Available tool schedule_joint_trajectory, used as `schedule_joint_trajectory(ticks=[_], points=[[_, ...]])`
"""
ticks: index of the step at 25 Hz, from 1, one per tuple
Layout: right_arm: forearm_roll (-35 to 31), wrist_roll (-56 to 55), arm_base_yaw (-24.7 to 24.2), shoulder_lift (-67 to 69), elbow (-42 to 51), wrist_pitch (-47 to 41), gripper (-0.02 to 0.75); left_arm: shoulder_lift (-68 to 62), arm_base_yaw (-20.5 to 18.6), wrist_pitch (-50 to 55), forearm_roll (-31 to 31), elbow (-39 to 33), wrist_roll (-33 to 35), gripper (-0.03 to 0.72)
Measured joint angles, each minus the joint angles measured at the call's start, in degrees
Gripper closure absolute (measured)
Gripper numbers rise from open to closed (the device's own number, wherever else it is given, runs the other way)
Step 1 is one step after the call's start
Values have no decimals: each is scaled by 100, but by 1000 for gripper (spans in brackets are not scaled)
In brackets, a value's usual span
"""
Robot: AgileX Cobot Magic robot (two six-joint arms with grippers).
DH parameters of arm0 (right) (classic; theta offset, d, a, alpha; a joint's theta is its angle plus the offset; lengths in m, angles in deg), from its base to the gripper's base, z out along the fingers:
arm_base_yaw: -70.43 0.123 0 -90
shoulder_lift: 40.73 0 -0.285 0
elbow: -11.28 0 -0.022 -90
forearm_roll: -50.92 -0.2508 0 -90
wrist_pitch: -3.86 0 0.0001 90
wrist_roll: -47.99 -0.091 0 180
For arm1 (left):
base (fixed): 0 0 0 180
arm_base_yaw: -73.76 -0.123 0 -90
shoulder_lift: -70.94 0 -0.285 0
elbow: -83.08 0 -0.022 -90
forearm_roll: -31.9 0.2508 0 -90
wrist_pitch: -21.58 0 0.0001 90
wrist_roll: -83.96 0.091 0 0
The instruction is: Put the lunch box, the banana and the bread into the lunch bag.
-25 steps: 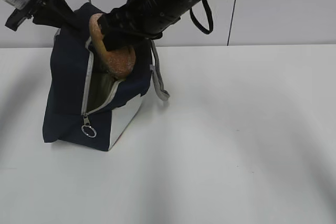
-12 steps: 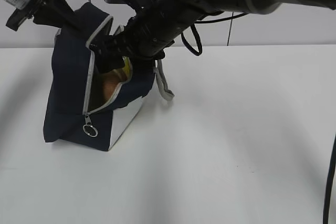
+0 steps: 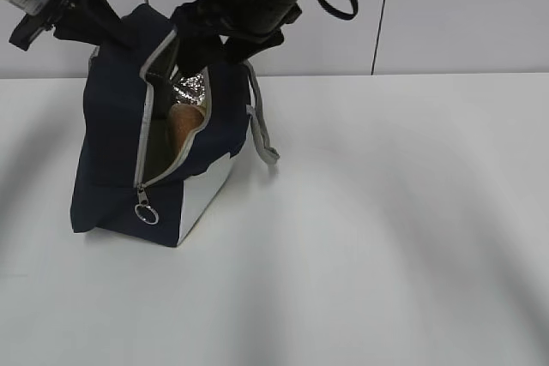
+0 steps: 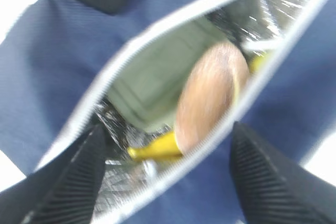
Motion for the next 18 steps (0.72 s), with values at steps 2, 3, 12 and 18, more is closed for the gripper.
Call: schedule_joint_trajectory(ticks=[2, 3, 12, 18], points=[[172, -229, -151, 0, -92, -250, 251, 0, 0, 0, 0, 0, 0, 691], [220, -345, -242, 0, -119, -374, 268, 0, 0, 0, 0, 0, 0, 691], [-180, -798, -826, 120, -130, -855, 316, 0, 0, 0, 0, 0, 36, 691], [-835, -798, -836, 474, -130, -859, 327, 0, 0, 0, 0, 0, 35, 691]])
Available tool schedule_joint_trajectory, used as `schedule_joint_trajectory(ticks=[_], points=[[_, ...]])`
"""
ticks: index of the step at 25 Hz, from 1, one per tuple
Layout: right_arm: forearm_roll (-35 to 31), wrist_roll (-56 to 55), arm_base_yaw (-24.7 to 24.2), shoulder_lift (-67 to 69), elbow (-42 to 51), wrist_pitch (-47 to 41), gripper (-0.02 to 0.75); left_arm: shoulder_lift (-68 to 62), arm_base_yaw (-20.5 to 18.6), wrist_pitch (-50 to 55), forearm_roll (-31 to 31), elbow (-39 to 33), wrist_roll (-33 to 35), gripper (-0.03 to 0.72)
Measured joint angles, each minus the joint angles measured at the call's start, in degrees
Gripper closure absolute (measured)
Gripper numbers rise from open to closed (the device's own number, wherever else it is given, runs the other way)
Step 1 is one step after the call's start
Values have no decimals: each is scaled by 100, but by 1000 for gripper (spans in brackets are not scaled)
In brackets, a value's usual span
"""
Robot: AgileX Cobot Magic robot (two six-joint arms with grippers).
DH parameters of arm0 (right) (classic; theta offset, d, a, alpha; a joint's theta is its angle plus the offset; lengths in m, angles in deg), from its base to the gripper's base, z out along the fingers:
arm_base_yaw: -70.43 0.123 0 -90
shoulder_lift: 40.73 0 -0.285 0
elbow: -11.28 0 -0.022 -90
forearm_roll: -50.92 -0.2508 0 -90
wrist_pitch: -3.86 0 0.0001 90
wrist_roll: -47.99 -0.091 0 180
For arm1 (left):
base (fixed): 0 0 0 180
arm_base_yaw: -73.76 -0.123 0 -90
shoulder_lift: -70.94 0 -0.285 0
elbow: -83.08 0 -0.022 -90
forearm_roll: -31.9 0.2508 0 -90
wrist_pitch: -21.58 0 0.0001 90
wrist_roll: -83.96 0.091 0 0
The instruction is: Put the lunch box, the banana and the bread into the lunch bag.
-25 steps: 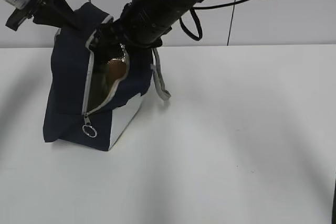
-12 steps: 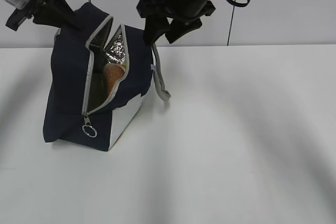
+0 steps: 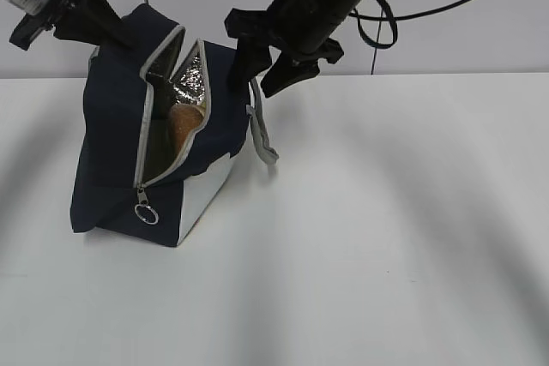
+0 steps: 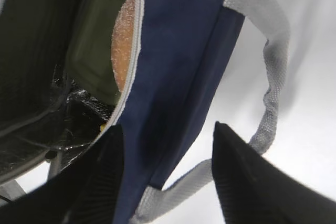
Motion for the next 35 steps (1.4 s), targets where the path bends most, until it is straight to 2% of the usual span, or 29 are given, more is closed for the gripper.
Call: schedule_joint_trajectory(ticks=[3, 14, 19, 25, 31, 35], points=[[-194, -7, 0, 224, 0, 66, 379, 0, 0, 0, 0, 0, 0, 691], [-686, 273, 0, 450, 0, 199, 731, 0, 0, 0, 0, 0, 13, 691], [-685, 462, 0, 450, -155, -9, 742, 0, 0, 0, -178, 0, 190, 691], [-309, 507, -4, 83, -658, -481, 743, 0, 135, -5, -617, 0, 435, 691], [395, 247, -26, -339, -1035, -617, 743, 0, 450, -125, -1078, 0, 457, 691], [747, 95, -40, -379, -1045, -673, 743, 0, 718, -436, -1117, 0, 469, 691]])
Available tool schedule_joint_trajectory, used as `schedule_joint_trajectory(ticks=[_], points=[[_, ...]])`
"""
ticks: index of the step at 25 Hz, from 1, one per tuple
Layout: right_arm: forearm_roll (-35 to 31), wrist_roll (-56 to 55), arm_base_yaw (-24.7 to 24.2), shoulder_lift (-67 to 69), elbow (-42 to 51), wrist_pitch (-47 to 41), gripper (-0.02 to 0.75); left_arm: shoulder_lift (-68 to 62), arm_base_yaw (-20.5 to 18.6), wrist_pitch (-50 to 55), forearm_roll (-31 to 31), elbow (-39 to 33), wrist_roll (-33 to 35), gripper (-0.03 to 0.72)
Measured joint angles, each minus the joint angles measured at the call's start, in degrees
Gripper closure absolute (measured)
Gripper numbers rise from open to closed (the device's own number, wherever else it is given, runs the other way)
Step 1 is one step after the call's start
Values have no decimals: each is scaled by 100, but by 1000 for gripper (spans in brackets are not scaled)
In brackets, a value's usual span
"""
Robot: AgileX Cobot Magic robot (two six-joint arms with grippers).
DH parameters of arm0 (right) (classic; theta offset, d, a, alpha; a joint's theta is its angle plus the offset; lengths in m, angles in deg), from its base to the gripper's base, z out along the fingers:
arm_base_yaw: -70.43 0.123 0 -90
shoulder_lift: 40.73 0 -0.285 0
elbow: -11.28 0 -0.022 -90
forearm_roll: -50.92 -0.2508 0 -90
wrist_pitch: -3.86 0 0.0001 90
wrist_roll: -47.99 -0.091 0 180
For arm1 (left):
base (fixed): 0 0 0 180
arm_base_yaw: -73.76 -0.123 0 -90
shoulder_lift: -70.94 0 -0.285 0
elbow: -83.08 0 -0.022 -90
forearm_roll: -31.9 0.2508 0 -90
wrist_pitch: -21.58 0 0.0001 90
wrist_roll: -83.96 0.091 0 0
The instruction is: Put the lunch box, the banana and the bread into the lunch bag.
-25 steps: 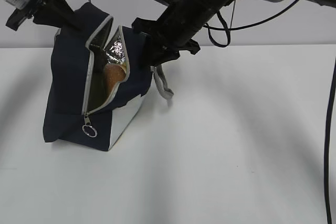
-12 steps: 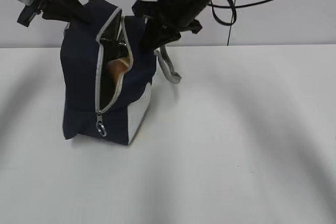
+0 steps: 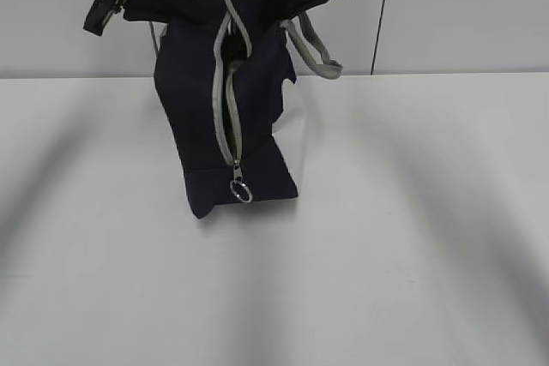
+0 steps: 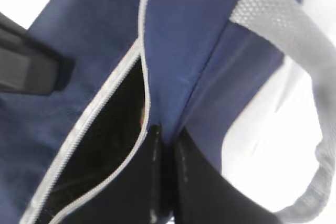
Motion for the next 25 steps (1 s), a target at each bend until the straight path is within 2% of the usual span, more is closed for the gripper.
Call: schedule_joint_trajectory(ticks=[15, 25], points=[[432, -213, -4, 0, 0, 0, 743, -160, 86, -705, -57, 0, 0, 691], [651, -278, -4, 0, 55, -11, 743, -452, 91, -879, -368, 0, 0, 691]])
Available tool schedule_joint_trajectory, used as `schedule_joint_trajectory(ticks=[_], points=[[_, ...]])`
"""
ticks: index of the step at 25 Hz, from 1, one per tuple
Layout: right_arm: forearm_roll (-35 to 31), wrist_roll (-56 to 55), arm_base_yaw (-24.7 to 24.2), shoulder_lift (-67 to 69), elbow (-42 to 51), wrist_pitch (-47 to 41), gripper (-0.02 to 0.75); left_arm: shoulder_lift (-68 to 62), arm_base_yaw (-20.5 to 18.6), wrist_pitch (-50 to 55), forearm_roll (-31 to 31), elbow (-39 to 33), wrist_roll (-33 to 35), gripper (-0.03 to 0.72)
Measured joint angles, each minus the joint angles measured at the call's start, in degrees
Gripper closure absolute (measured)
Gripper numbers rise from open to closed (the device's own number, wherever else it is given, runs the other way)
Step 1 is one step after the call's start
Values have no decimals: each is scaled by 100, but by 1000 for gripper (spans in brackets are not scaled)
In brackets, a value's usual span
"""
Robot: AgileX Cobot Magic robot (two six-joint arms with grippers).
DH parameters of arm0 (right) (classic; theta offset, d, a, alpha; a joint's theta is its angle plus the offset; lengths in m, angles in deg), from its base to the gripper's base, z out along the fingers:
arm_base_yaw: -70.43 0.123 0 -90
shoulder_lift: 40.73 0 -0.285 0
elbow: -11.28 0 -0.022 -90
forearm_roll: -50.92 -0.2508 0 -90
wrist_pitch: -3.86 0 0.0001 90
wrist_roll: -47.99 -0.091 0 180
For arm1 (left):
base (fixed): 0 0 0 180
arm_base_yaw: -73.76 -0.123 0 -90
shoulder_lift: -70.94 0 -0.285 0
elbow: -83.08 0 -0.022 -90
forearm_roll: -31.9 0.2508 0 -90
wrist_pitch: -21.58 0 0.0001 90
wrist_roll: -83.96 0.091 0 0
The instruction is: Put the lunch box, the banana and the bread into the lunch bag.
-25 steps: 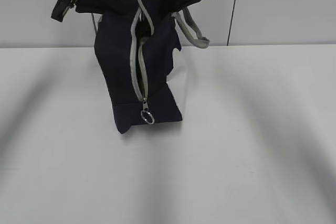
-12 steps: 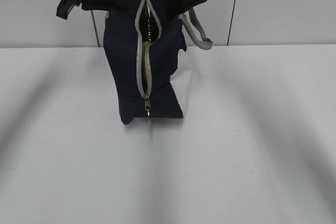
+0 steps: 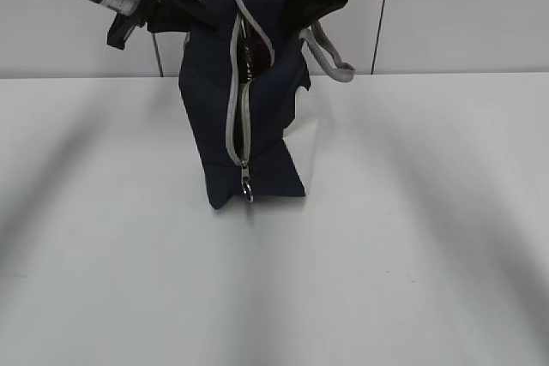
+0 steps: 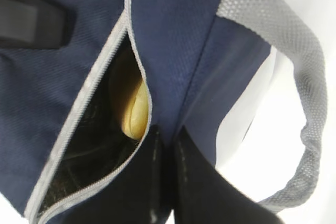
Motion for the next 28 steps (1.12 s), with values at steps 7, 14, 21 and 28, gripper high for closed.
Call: schedule_joint_trajectory(ticks=[7, 14, 21, 28], points=[[-1, -12, 0, 45, 187, 27, 743, -188, 13, -47, -184, 0, 0, 691], [-1, -12, 0, 275, 316, 79, 743, -372, 19, -66, -139, 1, 0, 691], [-20, -12, 0, 314, 335, 93, 730, -461, 14, -115, -165, 7, 0, 688], [-53, -12, 0, 239, 344, 106, 442, -461, -232, 129, -190, 7, 0, 499]])
